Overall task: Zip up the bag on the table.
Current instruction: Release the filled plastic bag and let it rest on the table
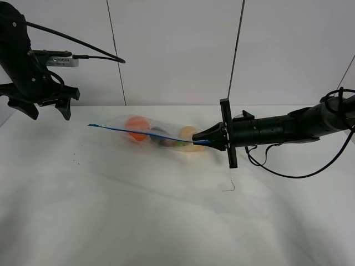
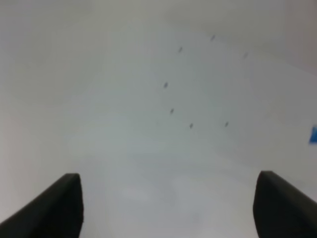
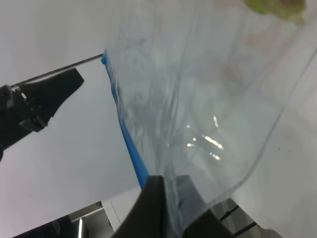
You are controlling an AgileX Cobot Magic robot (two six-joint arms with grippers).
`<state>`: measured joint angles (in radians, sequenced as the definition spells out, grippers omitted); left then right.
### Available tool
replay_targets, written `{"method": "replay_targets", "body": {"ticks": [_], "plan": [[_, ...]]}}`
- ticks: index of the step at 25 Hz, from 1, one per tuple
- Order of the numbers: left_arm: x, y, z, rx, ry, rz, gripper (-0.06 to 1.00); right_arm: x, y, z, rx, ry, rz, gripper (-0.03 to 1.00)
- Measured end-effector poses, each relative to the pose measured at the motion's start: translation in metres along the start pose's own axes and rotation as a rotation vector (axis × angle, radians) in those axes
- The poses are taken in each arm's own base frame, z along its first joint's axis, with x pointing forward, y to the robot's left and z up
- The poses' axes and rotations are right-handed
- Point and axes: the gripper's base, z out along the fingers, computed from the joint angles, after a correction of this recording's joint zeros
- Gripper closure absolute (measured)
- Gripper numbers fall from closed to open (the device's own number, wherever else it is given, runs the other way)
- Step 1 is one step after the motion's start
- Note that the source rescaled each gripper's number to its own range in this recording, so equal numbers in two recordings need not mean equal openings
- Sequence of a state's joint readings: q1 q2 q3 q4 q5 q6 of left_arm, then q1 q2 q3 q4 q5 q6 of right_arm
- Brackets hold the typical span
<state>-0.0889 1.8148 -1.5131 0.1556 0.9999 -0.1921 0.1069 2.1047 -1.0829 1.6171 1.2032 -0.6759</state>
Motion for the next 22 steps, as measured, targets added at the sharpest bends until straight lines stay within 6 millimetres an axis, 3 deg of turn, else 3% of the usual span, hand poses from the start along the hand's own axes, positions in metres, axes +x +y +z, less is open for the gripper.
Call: {"method": "replay_targets", "body": {"ticks": [12, 22], "plan": [[0.011, -0.004, -0.001, 0.051, 0.123, 0.100, -0.05, 0.000, 0.000, 0.000, 0.005, 0.004, -0.003, 0.97], [0.020, -0.005, -0.006, 0.069, 0.180, 0.068, -0.05, 0.001, -0.001, 0.000, 0.013, 0.010, -0.006, 0.97]]}}
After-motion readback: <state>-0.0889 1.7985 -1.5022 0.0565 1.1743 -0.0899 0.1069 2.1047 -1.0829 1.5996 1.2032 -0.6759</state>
